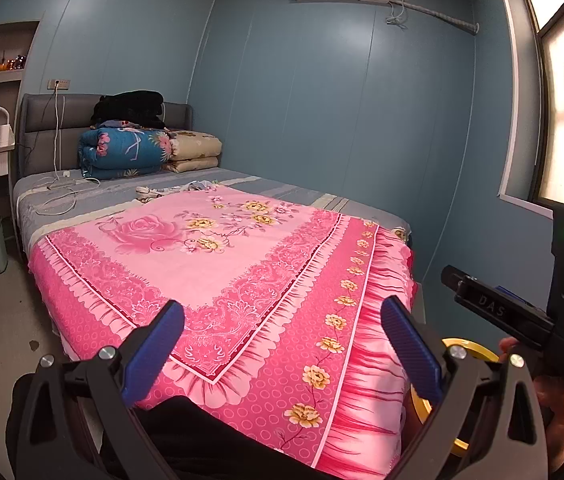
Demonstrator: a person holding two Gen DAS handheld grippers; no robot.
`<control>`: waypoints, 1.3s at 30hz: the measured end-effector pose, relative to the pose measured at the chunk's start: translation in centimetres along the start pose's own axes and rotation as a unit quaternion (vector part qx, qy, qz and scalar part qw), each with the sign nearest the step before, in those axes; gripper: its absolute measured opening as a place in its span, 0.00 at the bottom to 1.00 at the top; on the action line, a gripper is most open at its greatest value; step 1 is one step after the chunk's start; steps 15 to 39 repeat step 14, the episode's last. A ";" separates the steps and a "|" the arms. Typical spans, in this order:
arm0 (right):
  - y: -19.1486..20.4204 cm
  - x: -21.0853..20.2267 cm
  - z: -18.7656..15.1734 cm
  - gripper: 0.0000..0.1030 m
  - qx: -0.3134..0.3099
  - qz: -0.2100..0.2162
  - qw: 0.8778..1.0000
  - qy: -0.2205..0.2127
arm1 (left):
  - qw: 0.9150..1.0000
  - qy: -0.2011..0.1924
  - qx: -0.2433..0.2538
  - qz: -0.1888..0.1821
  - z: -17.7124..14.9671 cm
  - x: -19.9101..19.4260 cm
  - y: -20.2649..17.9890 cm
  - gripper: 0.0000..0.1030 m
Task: Collect trash
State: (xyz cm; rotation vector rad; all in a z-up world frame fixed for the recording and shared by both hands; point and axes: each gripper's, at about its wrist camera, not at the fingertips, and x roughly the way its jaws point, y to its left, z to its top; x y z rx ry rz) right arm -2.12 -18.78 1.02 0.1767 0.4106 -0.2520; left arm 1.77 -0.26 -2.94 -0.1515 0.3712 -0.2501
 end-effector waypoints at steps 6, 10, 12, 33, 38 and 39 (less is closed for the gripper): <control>-0.1 0.0 -0.1 0.92 0.001 0.000 1.000 0.000 | 1.000 0.000 0.001 -0.001 0.0 0.1 0.0 0.92; -0.1 0.0 0.0 0.92 0.000 0.000 1.000 0.001 | 1.000 0.003 0.001 -0.004 0.0 0.2 0.0 0.92; 0.0 0.0 -0.2 0.92 0.001 0.000 1.000 0.002 | 1.000 0.003 0.001 -0.005 0.0 0.2 0.0 0.92; -0.1 0.0 -0.1 0.92 0.001 0.000 1.000 0.002 | 1.000 0.004 0.002 -0.005 -0.1 0.2 0.0 0.92; -0.1 0.0 -0.1 0.92 0.001 0.000 1.000 0.002 | 1.000 0.004 0.002 -0.005 -0.1 0.2 0.0 0.92; -0.1 0.0 -0.1 0.92 0.001 0.000 1.000 0.002 | 1.000 0.004 0.002 -0.005 -0.1 0.2 0.0 0.92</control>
